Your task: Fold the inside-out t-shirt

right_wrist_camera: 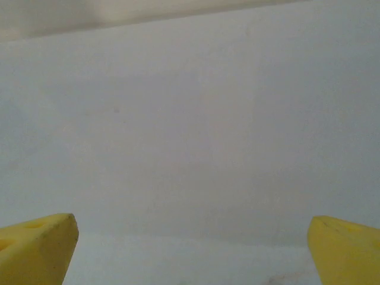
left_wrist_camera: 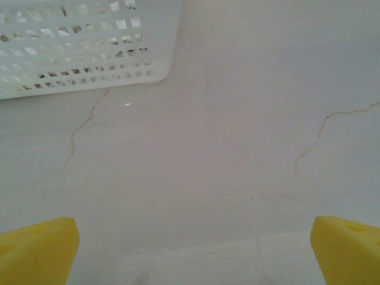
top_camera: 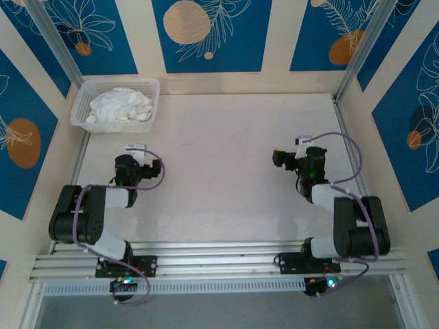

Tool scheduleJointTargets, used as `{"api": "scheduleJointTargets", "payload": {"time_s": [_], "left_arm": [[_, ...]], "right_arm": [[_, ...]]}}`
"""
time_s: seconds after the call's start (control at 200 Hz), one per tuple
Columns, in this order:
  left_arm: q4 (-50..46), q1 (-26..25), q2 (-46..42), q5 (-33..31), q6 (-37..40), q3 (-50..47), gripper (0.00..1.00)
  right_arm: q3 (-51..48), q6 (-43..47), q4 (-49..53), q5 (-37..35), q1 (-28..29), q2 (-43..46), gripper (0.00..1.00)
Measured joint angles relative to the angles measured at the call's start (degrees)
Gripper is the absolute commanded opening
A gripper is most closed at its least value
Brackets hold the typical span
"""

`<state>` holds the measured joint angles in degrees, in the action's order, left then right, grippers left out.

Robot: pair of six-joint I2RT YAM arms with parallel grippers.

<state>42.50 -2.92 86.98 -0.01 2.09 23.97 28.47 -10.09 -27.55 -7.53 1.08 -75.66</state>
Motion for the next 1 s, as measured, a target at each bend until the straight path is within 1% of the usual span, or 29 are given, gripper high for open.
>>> {"api": "scheduleJointTargets", "payload": {"time_s": [0.115, 0.21, 0.275, 0.355, 0.41, 0.485, 0.535, 0.615, 0.705, 0.79, 0.875, 1.0], "left_arm": [[-9.38, 0.0, -6.82, -0.48, -0.42, 1.97, 1.0], [-17.62, 0.0, -14.21, -0.87, -2.19, 6.56, 1.0], [-25.0, 0.0, -17.44, -2.69, -5.84, 13.16, 1.0], [-35.93, 0.04, -16.83, -6.4, -12.26, 24.94, 1.0], [-45.27, 0.55, -13.66, -8.59, -16.72, 36.13, 1.0], [-55.54, 1.55, -7.85, -10.27, -21.16, 50.51, 1.0], [-60.65, 2.62, -3.02, -10.88, -23.52, 59.14, 0.96], [-67.01, 4.46, 4.37, -10.05, -26.56, 69.85, 0.92], [-72.08, 6.93, 13.66, -7.5, -30.34, 79.14, 0.91], [-75.21, 8.87, 22.4, -4.94, -32.5, 85.88, 0.91], [-77.94, 10.05, 31.91, -2.78, -33.05, 93.22, 0.94], [-80.39, 10.32, 44.39, 1.03, -32.26, 103.93, 0.98]], "right_arm": [[7.13, -6.67, 12.9, -0.74, 1.27, 8.81, 0.99], [14.03, -11.58, 24.33, 1.33, 4.26, 13.31, 0.99], [18.95, -14.21, 31.67, 3.63, 7.82, 13.88, 0.99], [25.09, -16.9, 40.15, 6.91, 13.22, 12.35, 0.99], [28.92, -18.32, 45.24, 9.38, 16.87, 10.03, 0.99], [33.38, -20.11, 51.63, 11.98, 20.98, 6.21, 0.99], [35.45, -21.11, 55.12, 12.9, 22.86, 3.78, 0.99], [36.76, -22.67, 59.1, 13.11, 24.72, 1.46, 0.99], [36.92, -24.28, 62.49, 12.85, 26.08, 0.83, 0.99], [37.48, -25.62, 64.67, 12.04, 27.08, 0.83, 0.99], [38.16, -26.75, 65.85, 11.02, 27.82, 0.85, 0.99], [38.38, -27.96, 67.32, 9.57, 28.39, 0.85, 0.99]]}}
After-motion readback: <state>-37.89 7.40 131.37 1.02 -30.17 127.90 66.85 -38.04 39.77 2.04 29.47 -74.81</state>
